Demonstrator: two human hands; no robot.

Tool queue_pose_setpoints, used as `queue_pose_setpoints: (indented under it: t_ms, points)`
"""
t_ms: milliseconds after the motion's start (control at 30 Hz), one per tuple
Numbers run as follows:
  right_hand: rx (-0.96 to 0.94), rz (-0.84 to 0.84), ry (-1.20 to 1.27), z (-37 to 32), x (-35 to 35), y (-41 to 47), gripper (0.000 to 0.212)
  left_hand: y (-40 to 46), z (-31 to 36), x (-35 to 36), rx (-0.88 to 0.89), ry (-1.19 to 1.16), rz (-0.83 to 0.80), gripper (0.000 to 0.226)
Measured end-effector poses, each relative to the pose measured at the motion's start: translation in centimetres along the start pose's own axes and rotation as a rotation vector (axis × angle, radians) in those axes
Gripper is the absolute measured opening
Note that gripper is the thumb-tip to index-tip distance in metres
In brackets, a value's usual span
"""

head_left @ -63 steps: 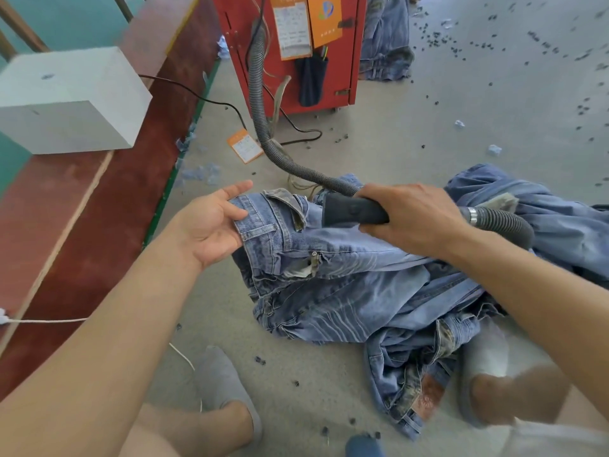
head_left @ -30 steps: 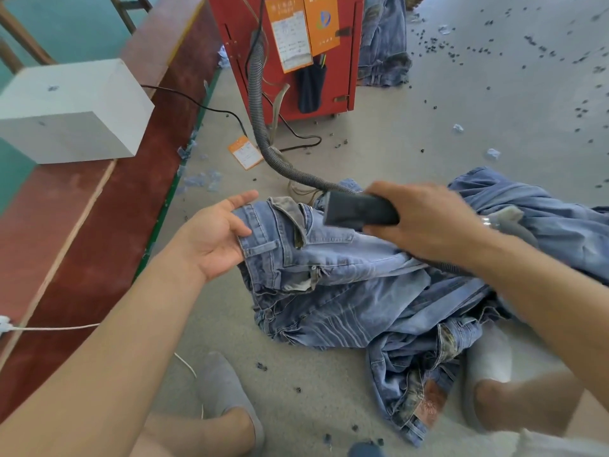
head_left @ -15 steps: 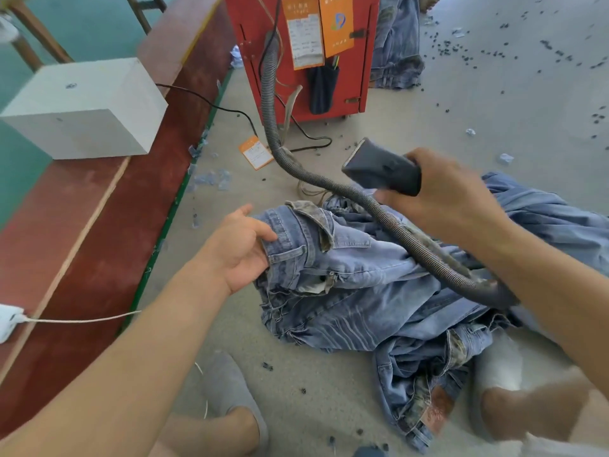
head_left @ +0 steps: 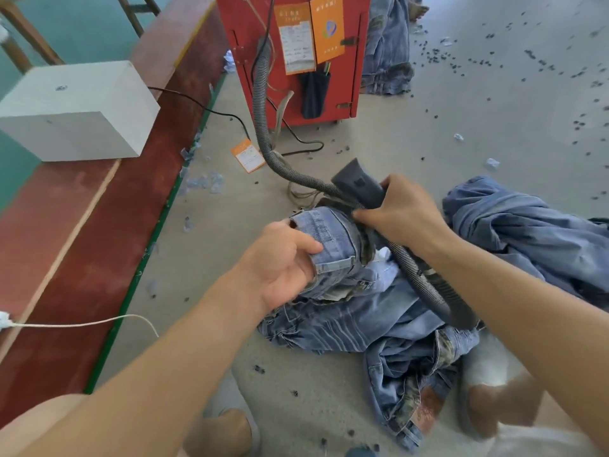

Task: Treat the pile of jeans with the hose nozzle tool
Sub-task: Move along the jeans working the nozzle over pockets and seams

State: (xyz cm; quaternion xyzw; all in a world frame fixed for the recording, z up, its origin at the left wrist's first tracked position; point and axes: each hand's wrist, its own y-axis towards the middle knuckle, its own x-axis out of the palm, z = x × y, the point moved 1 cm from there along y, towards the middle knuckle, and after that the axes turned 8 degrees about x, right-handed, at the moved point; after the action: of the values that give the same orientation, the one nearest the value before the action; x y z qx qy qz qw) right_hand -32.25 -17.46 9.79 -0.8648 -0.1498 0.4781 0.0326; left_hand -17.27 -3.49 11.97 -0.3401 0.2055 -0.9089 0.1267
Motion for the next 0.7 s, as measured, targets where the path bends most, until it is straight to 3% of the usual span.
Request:
queue_pose_setpoints:
  t_ms: [200, 400, 600, 700]
  points:
    - [0.091, -0.112, -0.123, 2.6, 1.0, 0.2, 0.028, 0.1, 1.2, -1.0, 0.085, 0.035, 0.051, 0.060]
    - [-0.159, -0.013, -0.071, 2.4, -4.8, -2.3, 0.040, 0.5, 2.0, -1.9, 0.137, -0.029, 0.064, 0.058]
    - [-0.317, -0.404, -0.238, 3.2, -4.7, -5.8, 0.024, 1.0, 1.8, -2.4, 0.164, -0.077, 0.084, 0.054]
    - [-0.281, -0.317, -0.161, 2.8, -2.6, -5.0, 0.022, 1.3, 1.5, -2.3, 0.154, -0.014, 0.105, 0.058]
